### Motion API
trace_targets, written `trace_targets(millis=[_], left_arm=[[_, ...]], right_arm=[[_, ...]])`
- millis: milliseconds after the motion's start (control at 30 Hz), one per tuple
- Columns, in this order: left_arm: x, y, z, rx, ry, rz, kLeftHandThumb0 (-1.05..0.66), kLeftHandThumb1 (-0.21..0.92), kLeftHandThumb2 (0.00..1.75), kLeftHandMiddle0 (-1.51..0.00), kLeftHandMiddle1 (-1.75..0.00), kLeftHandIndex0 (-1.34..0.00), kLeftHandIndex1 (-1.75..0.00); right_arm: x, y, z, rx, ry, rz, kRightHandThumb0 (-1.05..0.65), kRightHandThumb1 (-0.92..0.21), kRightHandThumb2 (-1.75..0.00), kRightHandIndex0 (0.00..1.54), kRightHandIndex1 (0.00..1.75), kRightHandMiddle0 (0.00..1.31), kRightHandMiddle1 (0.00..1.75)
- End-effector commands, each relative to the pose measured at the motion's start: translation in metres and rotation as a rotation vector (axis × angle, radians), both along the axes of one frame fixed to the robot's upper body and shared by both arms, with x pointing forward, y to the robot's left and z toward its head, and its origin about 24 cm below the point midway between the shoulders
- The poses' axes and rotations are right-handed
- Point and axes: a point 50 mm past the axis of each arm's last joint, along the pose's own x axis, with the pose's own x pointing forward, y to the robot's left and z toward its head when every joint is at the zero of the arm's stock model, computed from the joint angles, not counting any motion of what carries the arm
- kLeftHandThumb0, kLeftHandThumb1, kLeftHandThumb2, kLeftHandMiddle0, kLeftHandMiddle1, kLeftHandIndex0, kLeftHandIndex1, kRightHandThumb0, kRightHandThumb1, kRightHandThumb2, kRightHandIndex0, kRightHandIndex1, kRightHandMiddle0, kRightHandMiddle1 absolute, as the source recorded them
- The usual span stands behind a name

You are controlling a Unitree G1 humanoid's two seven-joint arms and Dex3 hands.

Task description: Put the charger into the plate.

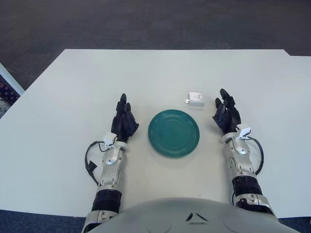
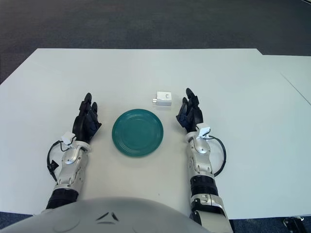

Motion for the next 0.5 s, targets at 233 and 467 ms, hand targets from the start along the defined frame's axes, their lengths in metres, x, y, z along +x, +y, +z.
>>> trace_targets(millis=[233,467], left_arm=[[-0.004,-0.002,-0.014,-0.001,0.087,0.008,-1.05,0.92,0.91,0.00,0.00,-0.01,-0.06],[-0.003,-0.004,-0.014,-0.007,0.084,0.006,-1.05,0.92,0.91,0.00,0.00,0.00,-0.06]], right_arm=[[0.036,-0.033,0.046,-0.181,-0.095,-0.102,-0.80,-0.92,-0.86,0.07,0.00,0.00,0.27],[0.061,0.004,0.078,-0.470,-0.213,-0.007,-0.86,-0.92,-0.79,0.02,0.00,0.00,0.21]])
